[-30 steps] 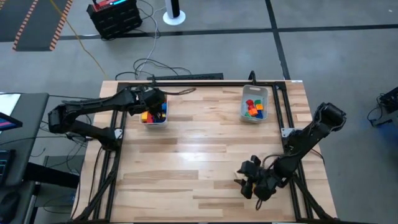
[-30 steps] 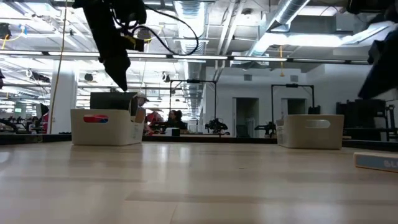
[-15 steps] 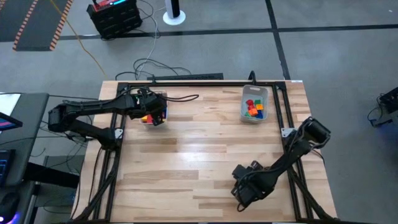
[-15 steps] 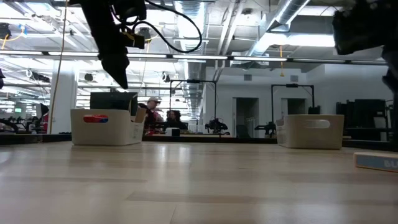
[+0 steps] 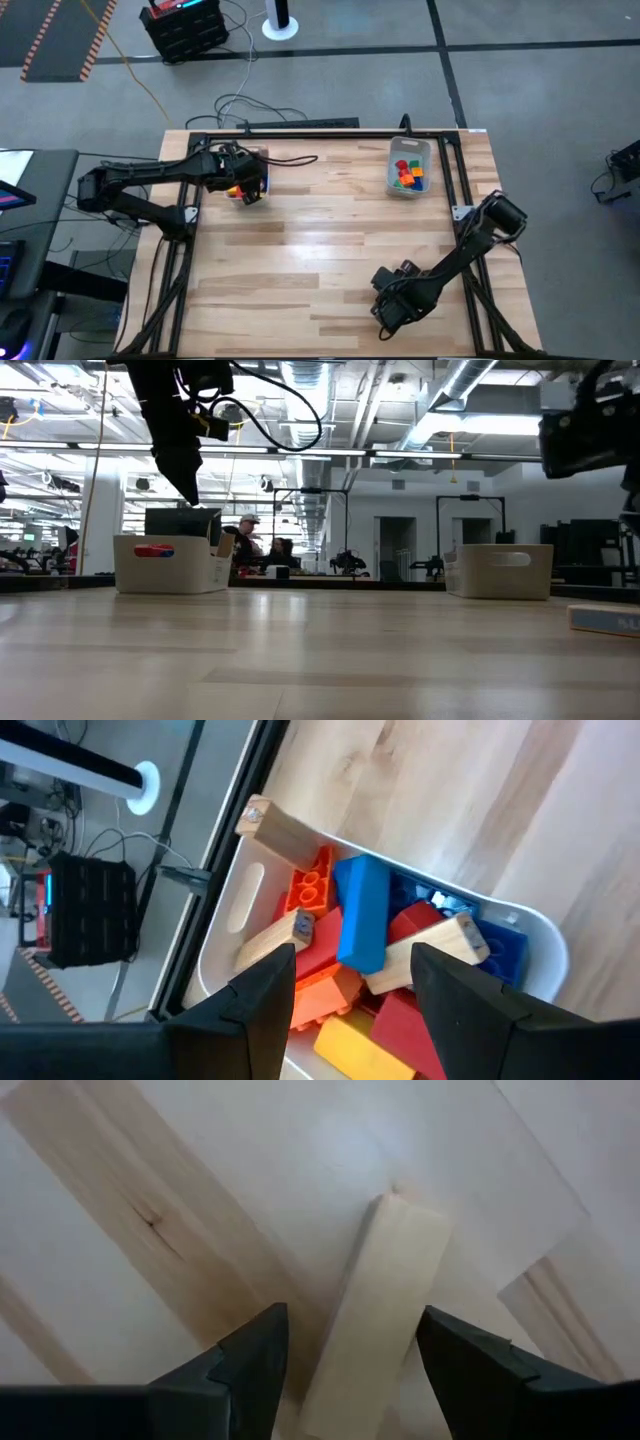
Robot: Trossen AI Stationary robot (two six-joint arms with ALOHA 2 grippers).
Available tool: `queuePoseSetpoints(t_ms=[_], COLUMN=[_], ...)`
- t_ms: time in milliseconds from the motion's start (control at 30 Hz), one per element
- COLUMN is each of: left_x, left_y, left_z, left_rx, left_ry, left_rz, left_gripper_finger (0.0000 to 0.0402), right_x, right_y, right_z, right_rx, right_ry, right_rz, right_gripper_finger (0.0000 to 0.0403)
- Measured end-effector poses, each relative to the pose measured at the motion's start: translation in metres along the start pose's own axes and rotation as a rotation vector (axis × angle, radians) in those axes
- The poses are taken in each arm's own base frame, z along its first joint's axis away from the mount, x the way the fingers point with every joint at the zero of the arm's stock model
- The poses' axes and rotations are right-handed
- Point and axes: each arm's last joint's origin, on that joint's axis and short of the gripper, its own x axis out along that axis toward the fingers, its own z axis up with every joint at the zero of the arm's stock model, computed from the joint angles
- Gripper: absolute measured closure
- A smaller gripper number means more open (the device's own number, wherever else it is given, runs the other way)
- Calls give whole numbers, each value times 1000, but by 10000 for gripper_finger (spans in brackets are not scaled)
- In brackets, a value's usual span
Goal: Sort blocks by size
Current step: Put the large light brown block into the white bin
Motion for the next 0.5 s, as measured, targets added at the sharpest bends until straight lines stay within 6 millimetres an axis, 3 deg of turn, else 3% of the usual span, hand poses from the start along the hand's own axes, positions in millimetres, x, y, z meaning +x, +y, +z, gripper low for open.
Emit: queuePoseSetpoints(t_ms=[200,433,500], left_x=[-3,-17,-21], left_y=[-5,-28,-37], left_z=[0,9,13], left_rx=[20,182,209], left_ry=[-14,-147,-227], left_rz=[-13,-164,-226], left_gripper_finger=[207,207,207], right_x=[2,1,-2], right_y=[-2,-2,-2], right_z=[0,1,3], right_rx=[-10,-104,-145], right_ry=[-3,-4,-26], right_rz=[-29,-22,-10], right_gripper_finger=[170,278,282])
